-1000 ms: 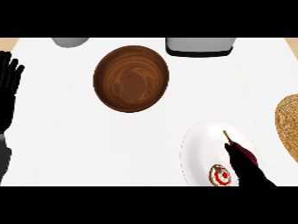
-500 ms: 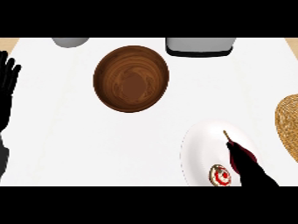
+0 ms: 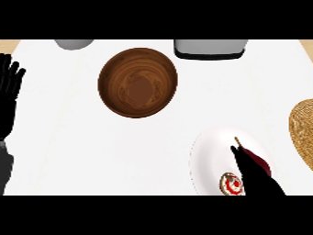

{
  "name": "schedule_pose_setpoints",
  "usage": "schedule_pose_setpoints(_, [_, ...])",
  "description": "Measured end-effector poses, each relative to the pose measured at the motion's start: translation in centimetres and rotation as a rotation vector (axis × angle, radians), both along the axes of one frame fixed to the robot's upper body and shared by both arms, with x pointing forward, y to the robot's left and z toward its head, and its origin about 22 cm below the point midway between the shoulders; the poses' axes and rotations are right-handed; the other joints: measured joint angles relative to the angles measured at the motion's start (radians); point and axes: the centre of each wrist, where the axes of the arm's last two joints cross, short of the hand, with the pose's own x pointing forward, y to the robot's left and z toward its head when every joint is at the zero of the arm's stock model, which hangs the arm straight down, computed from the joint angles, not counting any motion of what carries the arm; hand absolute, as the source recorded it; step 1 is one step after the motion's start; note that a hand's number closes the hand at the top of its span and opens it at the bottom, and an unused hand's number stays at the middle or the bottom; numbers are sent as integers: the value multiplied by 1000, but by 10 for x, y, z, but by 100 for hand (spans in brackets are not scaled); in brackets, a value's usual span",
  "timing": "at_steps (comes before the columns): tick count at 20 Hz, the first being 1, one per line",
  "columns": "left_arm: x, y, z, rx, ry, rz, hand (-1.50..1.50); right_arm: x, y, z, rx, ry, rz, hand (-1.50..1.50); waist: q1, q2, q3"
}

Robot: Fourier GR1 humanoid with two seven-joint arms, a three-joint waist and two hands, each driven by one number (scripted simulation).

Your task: Pick the cupcake from the plate and place it in the bowl

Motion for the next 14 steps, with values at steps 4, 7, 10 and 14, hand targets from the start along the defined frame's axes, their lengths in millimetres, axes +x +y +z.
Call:
schedule_pose_setpoints(4, [0, -2, 2, 2, -2, -1, 0, 4, -4, -10, -6, 12, -9, -150, 0, 0, 0])
schedule_pose_setpoints(7, [0, -3, 5, -3, -1, -3, 0, 6, -5, -19, -8, 25, -20, -150, 0, 0, 0])
schedule_pose_setpoints(10, [0, 0, 5, -1, -3, -2, 0, 10, -12, -29, -12, 41, -36, -150, 0, -1, -1])
schedule_pose_setpoints(14, [-4, 5, 5, 4, -5, -2, 0, 11, -14, -44, -18, 58, -62, -150, 0, -3, -4])
